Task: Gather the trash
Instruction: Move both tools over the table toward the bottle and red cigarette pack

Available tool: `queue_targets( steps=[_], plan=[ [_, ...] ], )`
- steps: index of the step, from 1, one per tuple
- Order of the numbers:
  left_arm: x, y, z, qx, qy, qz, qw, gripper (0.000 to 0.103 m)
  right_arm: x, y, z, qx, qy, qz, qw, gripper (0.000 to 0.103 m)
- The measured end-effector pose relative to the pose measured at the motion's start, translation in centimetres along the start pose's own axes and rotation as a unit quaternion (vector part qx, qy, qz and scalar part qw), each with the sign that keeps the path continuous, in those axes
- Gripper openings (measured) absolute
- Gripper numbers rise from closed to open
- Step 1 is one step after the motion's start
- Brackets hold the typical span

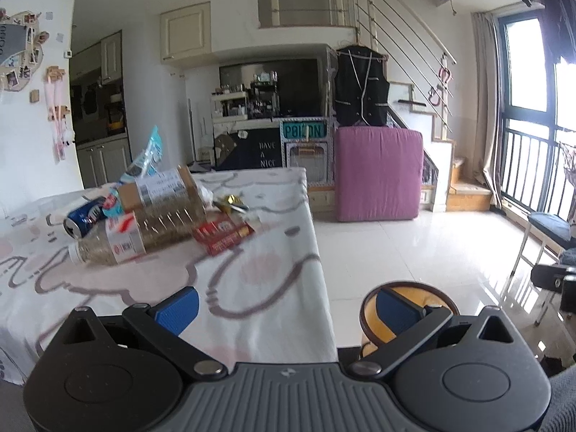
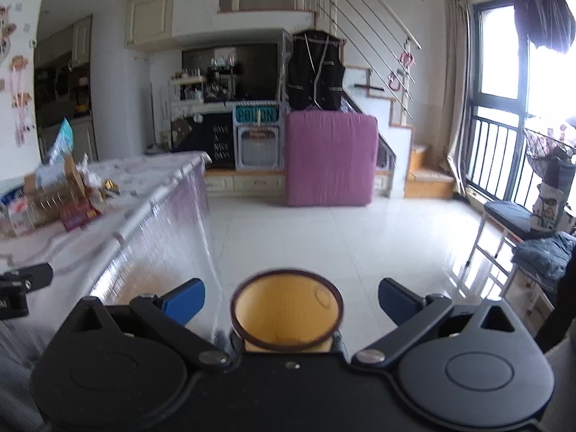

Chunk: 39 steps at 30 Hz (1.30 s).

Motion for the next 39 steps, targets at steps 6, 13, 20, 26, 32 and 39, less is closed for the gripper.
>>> queue_targets(
  steps=[6,13,20,26,32,39],
  plan=[
    [1.7,-3.3,0.5,-0.032,-0.016,-0.002,0.9994,0.103,1.4,-4.8,0.8,-0.049,-0.021,0.015,0.998,0.103],
    [5.6,-6.9,0.8,-0.06,-0.039,0.001,0.9974,0.103,4.1,-9.1,0.2,-0.077,-0.044,0.011,0.996,0.103],
    [11.1,-9.8,0.1,-0.079,-0.076,0.006,0.9939,0.103,7.6,-11.8,-2.1,-0.088,-0.091,0.007,0.992,0.103],
    [16.6,-11.1,-1.5,-0.067,-0.111,0.01,0.9916,0.103,12.0,-12.6,-4.6,-0.085,-0.128,0.015,0.988,0.103],
    [21.6,-10.7,-4.6,-0.035,-0.117,0.006,0.9925,0.103,17.3,-12.6,-7.4,-0.046,-0.182,0.038,0.981,0.103],
    [25.4,-9.3,-7.9,0.001,-0.077,0.003,0.997,0.103,23.2,-13.3,-10.9,-0.03,-0.207,0.069,0.975,0.103]
  ],
)
Point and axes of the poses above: each gripper's, at about its wrist camera, not at the fingertips, and z roughly against the way its jaws point, x to its left, y to its underside, the point moved 8 cm from there along -z, roughly the way its jaws point, and after that the axes turned 14 degrees about z, right-handed, at the moved point
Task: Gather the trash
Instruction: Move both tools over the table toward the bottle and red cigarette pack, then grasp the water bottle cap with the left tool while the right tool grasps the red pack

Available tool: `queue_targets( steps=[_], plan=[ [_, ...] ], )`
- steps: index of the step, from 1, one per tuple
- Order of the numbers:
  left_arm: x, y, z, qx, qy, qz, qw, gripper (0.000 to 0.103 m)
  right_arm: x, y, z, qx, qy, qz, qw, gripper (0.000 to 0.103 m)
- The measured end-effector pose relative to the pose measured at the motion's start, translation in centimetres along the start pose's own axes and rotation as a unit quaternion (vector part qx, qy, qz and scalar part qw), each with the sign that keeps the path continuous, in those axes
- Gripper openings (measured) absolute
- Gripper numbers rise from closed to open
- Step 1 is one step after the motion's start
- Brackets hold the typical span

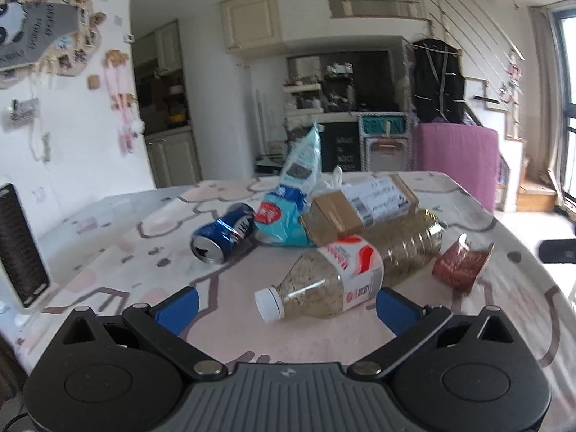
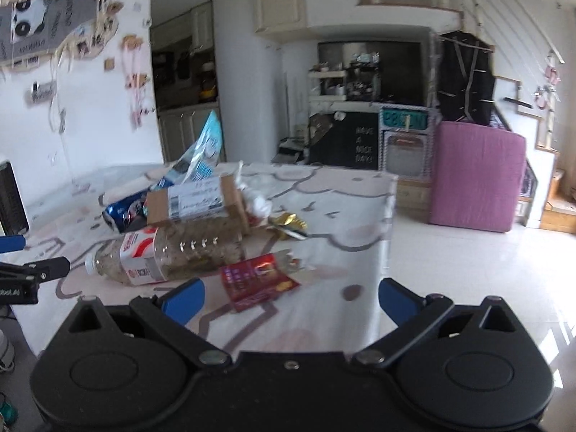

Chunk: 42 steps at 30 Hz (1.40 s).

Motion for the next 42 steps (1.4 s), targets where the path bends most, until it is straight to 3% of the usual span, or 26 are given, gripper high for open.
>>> queue_targets(
  steps=[11,18,20,24,32,34,36,38,40,42],
  plan=[
    [0.5,0.6,-6.2,0.054,0.11,-0.008,0.9925,0.103,4.8,0.2,-8.6,0.052,-0.003,0.067,0.996,0.103],
    [1.1,0.4,-9.9,0.084,0.151,0.04,0.9842,0.103,3.3,1.7,-10.8,0.078,0.012,0.052,0.996,0.103],
    [0.9,0.8,-9.8,0.099,0.17,0.061,0.9787,0.103,1.8,2.1,-10.7,0.083,0.023,0.036,0.996,0.103],
    [-0.4,1.6,-7.8,0.106,0.202,0.054,0.9722,0.103,-1.2,2.9,-9.9,0.086,0.053,0.025,0.995,0.103],
    [-5.0,4.1,-2.7,0.146,0.295,0.024,0.9441,0.103,-6.2,4.7,-7.2,0.089,0.096,-0.006,0.991,0.103],
    [-6.2,4.5,-2.1,0.143,0.284,0.004,0.9482,0.102,-6.5,4.6,-6.4,0.08,0.079,-0.038,0.993,0.103],
    [-6.7,4.8,-2.2,0.132,0.246,-0.026,0.9599,0.1,-5.9,4.2,-5.8,0.069,0.046,-0.075,0.994,0.103],
    [-6.8,5.0,-2.7,0.113,0.204,-0.061,0.9704,0.088,-4.9,3.6,-5.8,0.063,0.021,-0.099,0.993,0.103],
    [-6.5,5.4,-3.3,0.109,0.182,-0.073,0.9746,0.081,-3.7,2.9,-6.2,0.059,0.008,-0.113,0.992,0.103],
    [-6.0,5.6,-3.8,0.114,0.185,-0.056,0.9746,0.077,-2.5,2.4,-7.0,0.059,0.001,-0.118,0.991,0.103]
  ],
)
Point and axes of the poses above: each gripper's, at about its wrist camera, not at the fingertips, and z roughly against the way its jaws point, x to its left, y to its underside, the point moved 8 cm from there along -z, roughly the way its jaws point, and after that the axes turned 14 degrees about z, right-handed, at the moved point
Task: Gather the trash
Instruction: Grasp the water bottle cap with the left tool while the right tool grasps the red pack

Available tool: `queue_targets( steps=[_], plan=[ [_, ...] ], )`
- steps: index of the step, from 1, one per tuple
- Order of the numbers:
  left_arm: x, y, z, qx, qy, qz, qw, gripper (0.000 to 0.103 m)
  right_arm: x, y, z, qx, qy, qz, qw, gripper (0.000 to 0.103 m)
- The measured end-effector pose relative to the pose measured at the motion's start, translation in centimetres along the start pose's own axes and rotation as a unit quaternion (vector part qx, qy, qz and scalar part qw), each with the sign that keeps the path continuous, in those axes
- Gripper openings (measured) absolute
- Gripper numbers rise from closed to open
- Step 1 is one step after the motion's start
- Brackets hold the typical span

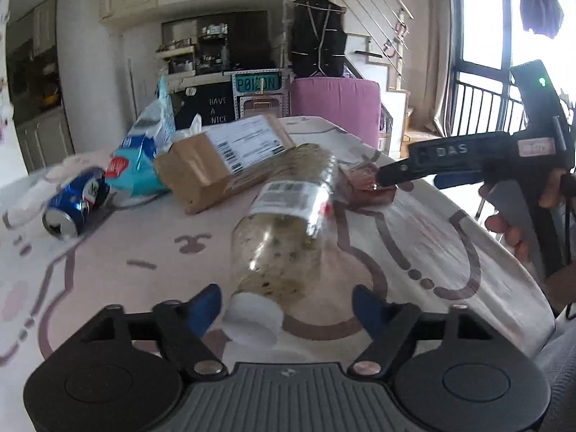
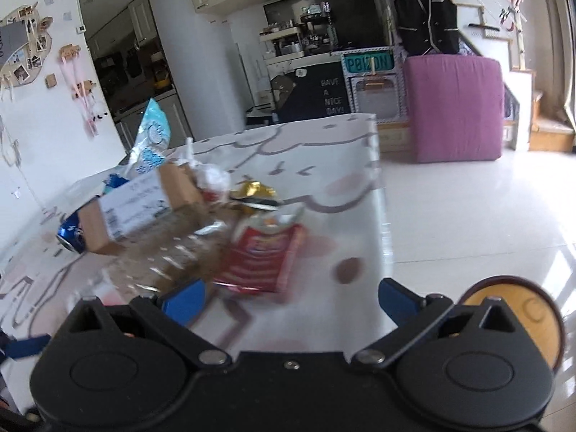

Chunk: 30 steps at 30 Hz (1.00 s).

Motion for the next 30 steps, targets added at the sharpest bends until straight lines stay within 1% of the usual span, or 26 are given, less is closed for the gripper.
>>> queue_targets(
  steps=[2,3,5,6,7,8,10,11,12,14,16,18,19,20,22,26,30],
  plan=[
    [0.6,0.1,-0.1,-0.005,0.007,0.027,0.9996,0.075,1.2,-0.1,-1.0,0.006,0.0,-0.006,1.0,0.103],
    [1.2,0.2,-0.2,-0.008,0.014,0.051,0.9986,0.074,1.5,-0.1,-1.4,0.01,0.004,-0.013,1.0,0.103],
    [2.1,0.5,-0.2,-0.01,0.037,0.099,0.9944,0.073,1.6,0.2,-2.3,0.015,0.024,-0.041,0.999,0.101],
    [2.5,0.8,-0.1,-0.013,0.047,0.117,0.9919,0.073,1.6,0.3,-2.6,0.016,0.035,-0.054,0.998,0.098],
    [2.6,1.0,-0.1,-0.017,0.053,0.128,0.9903,0.072,1.6,0.4,-2.9,0.015,0.044,-0.063,0.997,0.098],
    [2.7,1.0,0.0,-0.025,0.056,0.132,0.9894,0.071,1.9,0.3,-3.1,0.008,0.053,-0.059,0.997,0.098],
    [3.0,1.0,-0.1,-0.034,0.06,0.145,0.9871,0.07,2.5,0.2,-3.6,0.008,0.054,-0.049,0.997,0.097],
    [3.1,1.0,-0.1,-0.04,0.061,0.154,0.9854,0.065,2.7,0.0,-3.9,0.006,0.062,-0.045,0.997,0.094],
    [3.2,0.9,-0.3,-0.046,0.06,0.168,0.9829,0.064,2.7,-0.1,-4.2,0.005,0.07,-0.043,0.997,0.091],
    [3.1,1.2,-0.2,-0.061,0.058,0.189,0.9783,0.058,2.7,-0.3,-4.6,0.008,0.083,-0.035,0.996,0.09],
    [2.7,1.3,-0.1,-0.07,0.061,0.209,0.9734,0.054,3.0,-0.4,-4.8,0.012,0.088,-0.023,0.996,0.084],
    [2.3,1.3,0.1,-0.079,0.058,0.226,0.9692,0.053,3.0,-0.5,-4.6,0.012,0.088,-0.02,0.996,0.07],
    [2.0,1.5,0.4,-0.082,0.057,0.231,0.9679,0.052,2.9,-0.5,-4.6,0.013,0.092,-0.017,0.996,0.065],
    [1.9,1.5,0.5,-0.085,0.057,0.237,0.9662,0.049,2.9,-0.4,-4.5,0.014,0.092,-0.011,0.996,0.057],
    [1.3,1.4,1.0,-0.096,0.064,0.241,0.9637,0.044,2.9,-0.3,-4.3,0.015,0.082,-0.001,0.997,0.056],
    [0.1,0.8,2.9,-0.131,0.026,0.191,0.9725,0.043,2.5,0.2,-3.0,0.011,0.063,0.02,0.998,0.056],
    [-0.7,0.4,3.8,-0.135,0.011,0.167,0.9767,0.043,2.4,1.0,-0.9,-0.004,0.053,0.043,0.998,0.055]
  ],
)
Point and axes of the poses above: each gripper's, at about its wrist camera, not at the fingertips, and z roughly against the way its jaws point, x to its left, y to its underside, the point moved 8 cm from there along -z, roughly the way its jaws point, and after that the axes turned 14 degrees about z, right-handed, at the moved point
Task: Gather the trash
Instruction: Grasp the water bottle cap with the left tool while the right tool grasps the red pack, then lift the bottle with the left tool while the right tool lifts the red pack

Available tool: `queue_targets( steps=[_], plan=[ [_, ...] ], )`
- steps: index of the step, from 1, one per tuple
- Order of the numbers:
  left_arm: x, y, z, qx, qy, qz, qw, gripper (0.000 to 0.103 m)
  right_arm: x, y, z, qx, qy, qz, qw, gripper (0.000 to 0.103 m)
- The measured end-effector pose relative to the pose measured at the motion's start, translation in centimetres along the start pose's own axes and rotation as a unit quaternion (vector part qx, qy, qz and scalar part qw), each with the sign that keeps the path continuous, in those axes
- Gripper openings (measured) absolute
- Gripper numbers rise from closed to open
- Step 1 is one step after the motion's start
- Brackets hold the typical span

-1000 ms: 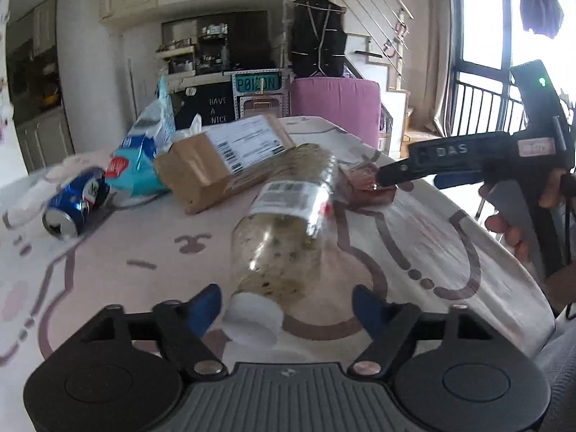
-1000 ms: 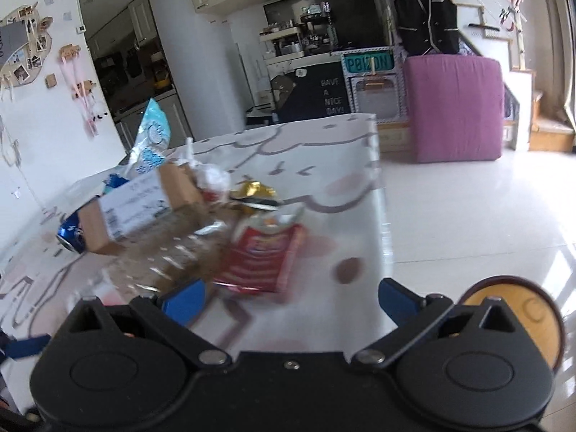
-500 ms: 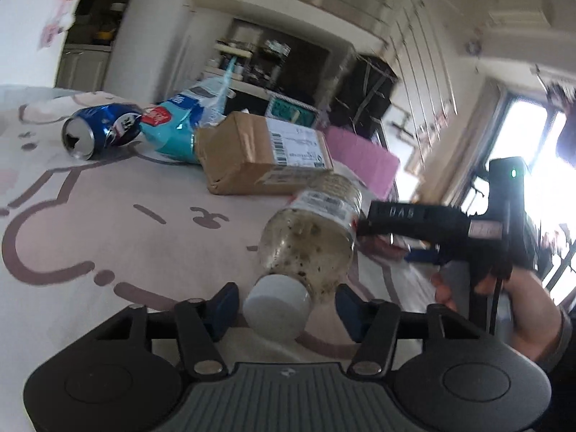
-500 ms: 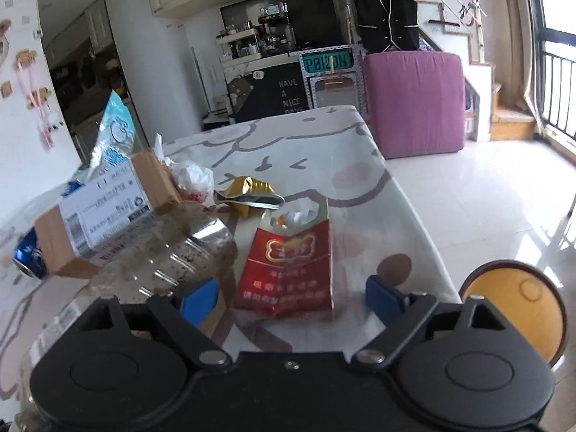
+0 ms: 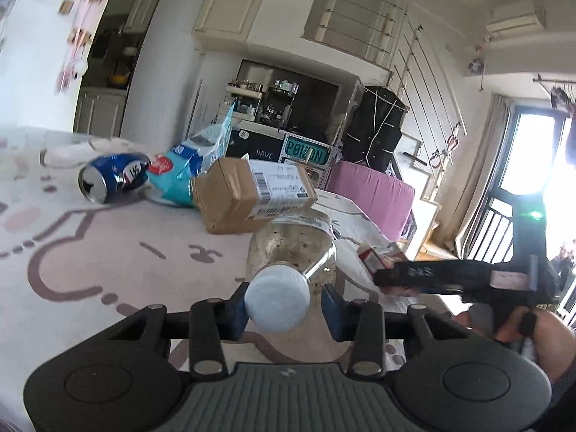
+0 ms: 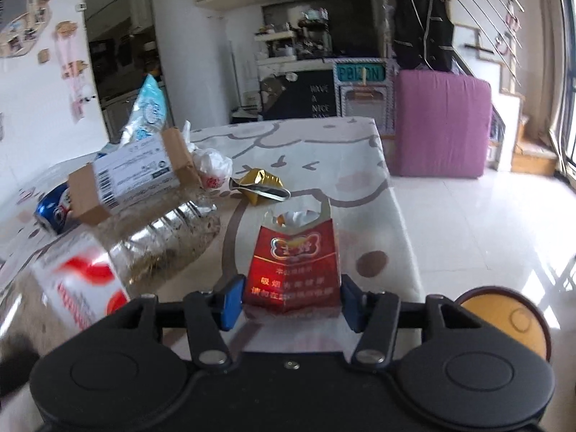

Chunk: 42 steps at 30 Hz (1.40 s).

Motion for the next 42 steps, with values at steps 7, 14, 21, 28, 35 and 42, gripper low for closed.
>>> queue_targets(
  steps=[7,14,21,28,35,42],
  plan=[
    [-0.3,-0.6,0.7,-0.037,-0.018,0.015,0.9991,0.044,0.3,2.0,3.6,-0.01,-0.038,0.016,0.999,0.056],
    [-0.7,-1.8,1.5,-0.103,-0.063,0.045,0.9917,0.052,0.5,3.6,5.5,-0.018,-0.042,0.021,0.999,0.056],
    [0.0,-0.9,1.5,-0.06,-0.069,0.055,0.9943,0.057,0.9,4.6,5.9,-0.016,-0.051,0.03,0.998,0.056],
    [1.7,0.3,2.0,0.003,-0.057,0.07,0.9959,0.061,0.6,5.0,6.1,-0.019,-0.057,0.028,0.998,0.056],
    [2.8,2.1,1.7,0.039,-0.042,0.057,0.9967,0.048,0.7,5.1,6.1,-0.022,-0.057,0.03,0.998,0.056],
    [3.0,2.1,1.6,0.038,-0.037,0.075,0.9958,0.042,0.9,5.2,6.1,-0.024,-0.054,0.034,0.998,0.056]
  ],
)
Point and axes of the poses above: each gripper's, at about its wrist camera, not at the fingertips, and z roughly against the way its jaws point, x to its left, y to its underside, the point moved 8 cm from there along -z, roughly the way its jaws point, and after that the axes turned 14 degrees about z, right-handed, at the moved point
